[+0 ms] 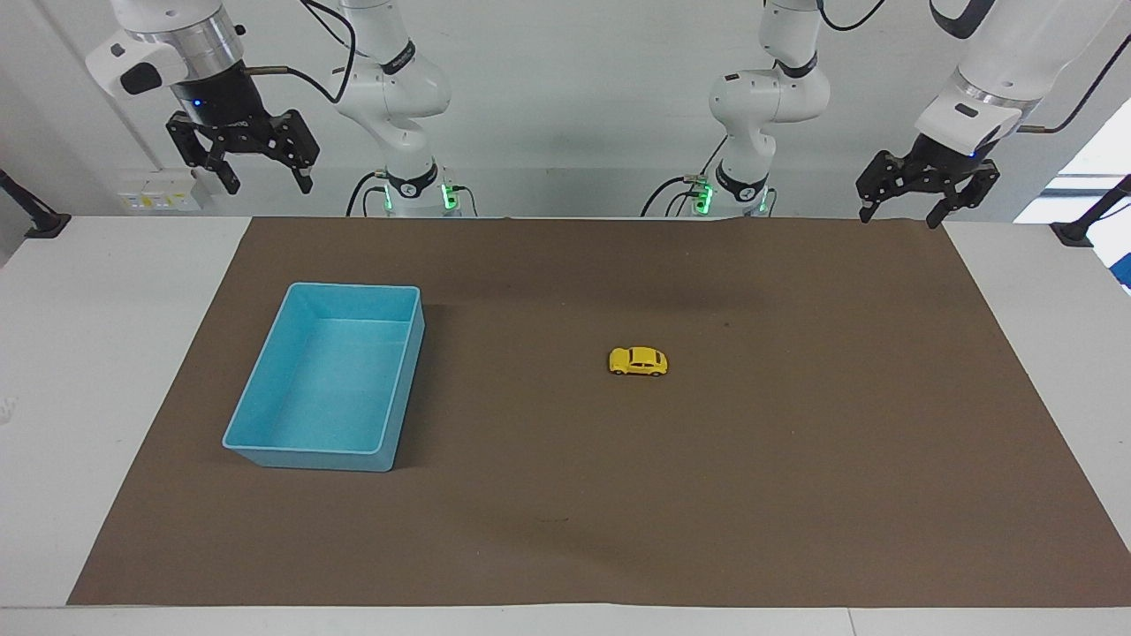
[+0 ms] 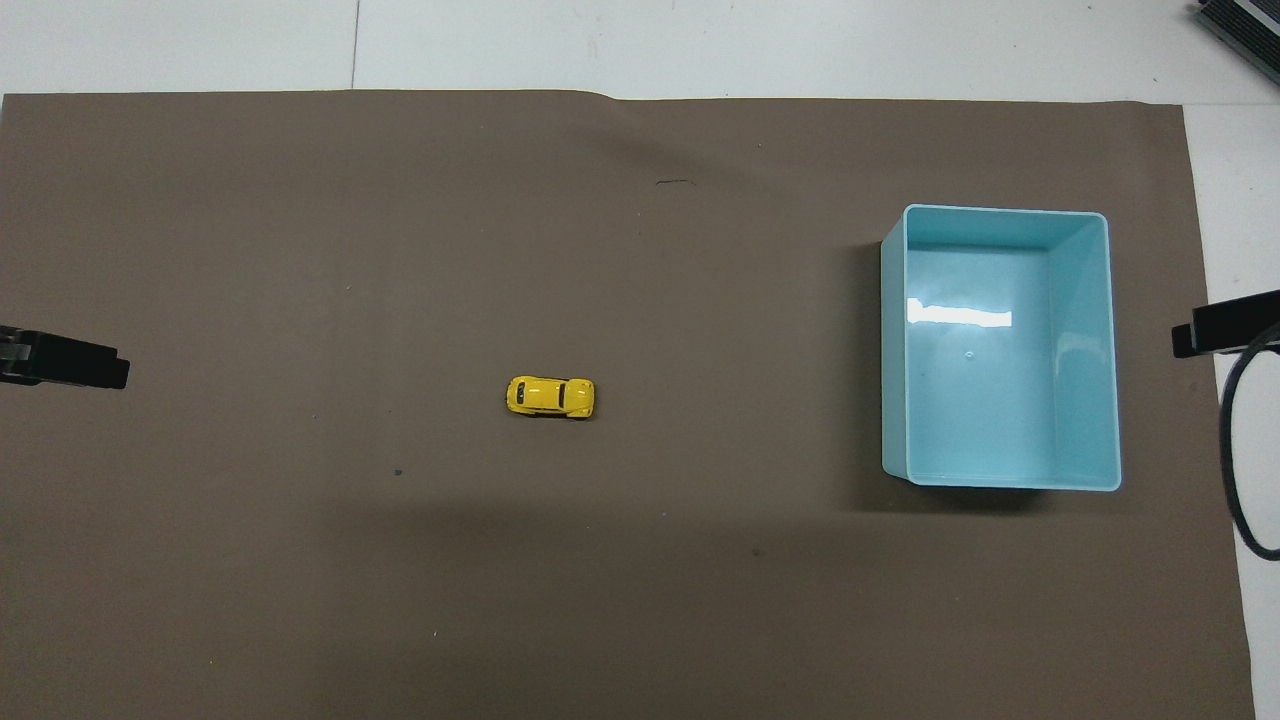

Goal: Wind up and store yellow beetle car
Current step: 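Move the left gripper down onto the yellow toy car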

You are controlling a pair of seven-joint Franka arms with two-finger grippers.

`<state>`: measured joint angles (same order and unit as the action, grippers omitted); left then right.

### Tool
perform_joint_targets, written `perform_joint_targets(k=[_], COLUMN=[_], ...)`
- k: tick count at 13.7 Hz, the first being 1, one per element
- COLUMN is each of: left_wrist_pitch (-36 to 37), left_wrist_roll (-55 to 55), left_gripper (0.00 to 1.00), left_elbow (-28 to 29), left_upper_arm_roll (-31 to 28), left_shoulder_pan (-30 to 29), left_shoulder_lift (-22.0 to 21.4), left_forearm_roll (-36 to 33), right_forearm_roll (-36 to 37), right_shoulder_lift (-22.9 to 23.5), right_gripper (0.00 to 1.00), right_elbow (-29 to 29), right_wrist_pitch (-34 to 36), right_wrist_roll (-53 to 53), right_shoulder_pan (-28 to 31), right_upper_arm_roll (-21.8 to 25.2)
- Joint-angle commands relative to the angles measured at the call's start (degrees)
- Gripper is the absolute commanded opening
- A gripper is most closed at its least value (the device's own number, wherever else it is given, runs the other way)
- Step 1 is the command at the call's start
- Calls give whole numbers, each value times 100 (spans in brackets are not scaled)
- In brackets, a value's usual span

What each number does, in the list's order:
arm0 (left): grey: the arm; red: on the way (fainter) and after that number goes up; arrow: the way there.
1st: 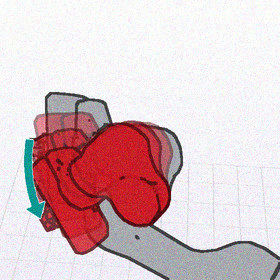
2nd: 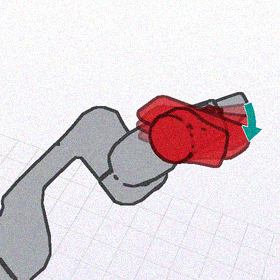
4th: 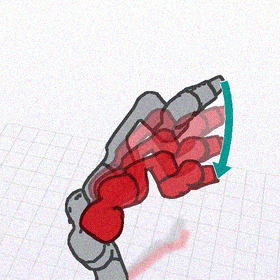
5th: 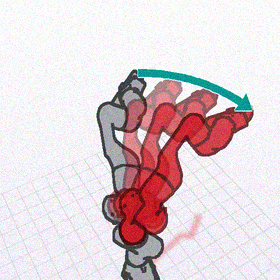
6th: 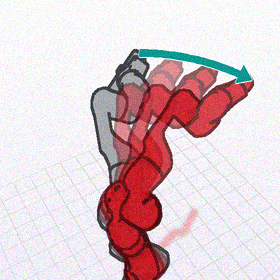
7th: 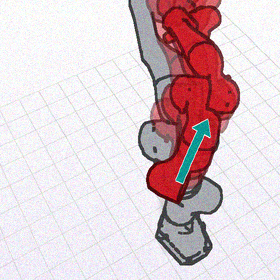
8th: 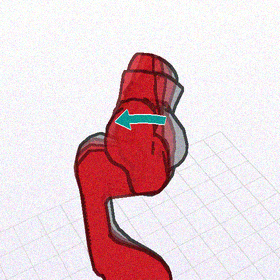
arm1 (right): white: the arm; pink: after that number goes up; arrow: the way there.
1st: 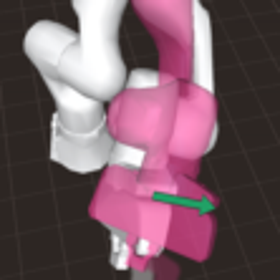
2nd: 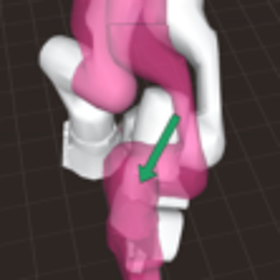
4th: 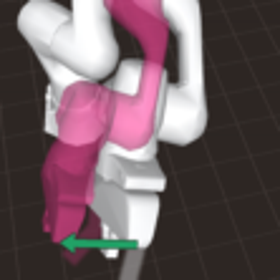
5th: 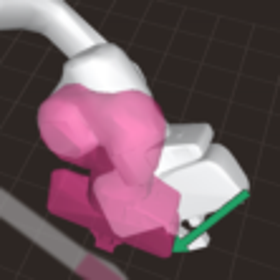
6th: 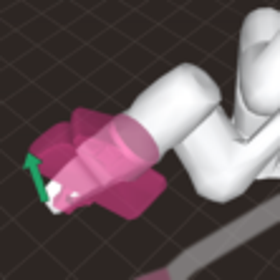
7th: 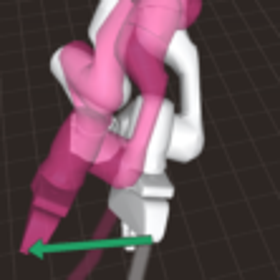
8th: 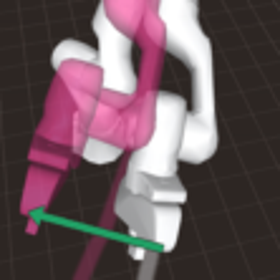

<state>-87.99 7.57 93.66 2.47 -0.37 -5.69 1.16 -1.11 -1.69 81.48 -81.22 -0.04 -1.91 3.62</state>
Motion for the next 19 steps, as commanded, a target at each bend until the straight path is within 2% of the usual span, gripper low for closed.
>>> perform_joint_targets(k=[1,8,10,14,16,19], left_wrist_pitch=[36,-51,-174,-895,-1236,-1747], left_wrist_roll=[-54,-298,-1174,-3108,-4153,-6600], left_gripper=[100,100,100,100,100,100], left_elbow=[117,249,345,986,1197,1418], left_upper_arm_roll=[-1,17,43,52,43,43], left_shoulder_pan=[-7,46,325,591,687,1073], left_shoulder_lift=[-116,-73,68,103,121,225], left_forearm_roll=[60,60,69,86,375,420], right_forearm_roll=[-83,-74,-83,-83,-83,-83], right_shoulder_lift=[-139,-139,-139,-139,-139,-139], right_gripper=[100,100,100,100,100,100], right_elbow=[158,158,158,158,158,158], right_wrist_pitch=[-43,-43,-43,-43,-43,-43], right_wrist_roll=[74,74,74,74,74,74], right_shoulder_pan=[32,32,32,32,32,32], right_upper_arm_roll=[-10,-10,-10,-10,-10,-10])
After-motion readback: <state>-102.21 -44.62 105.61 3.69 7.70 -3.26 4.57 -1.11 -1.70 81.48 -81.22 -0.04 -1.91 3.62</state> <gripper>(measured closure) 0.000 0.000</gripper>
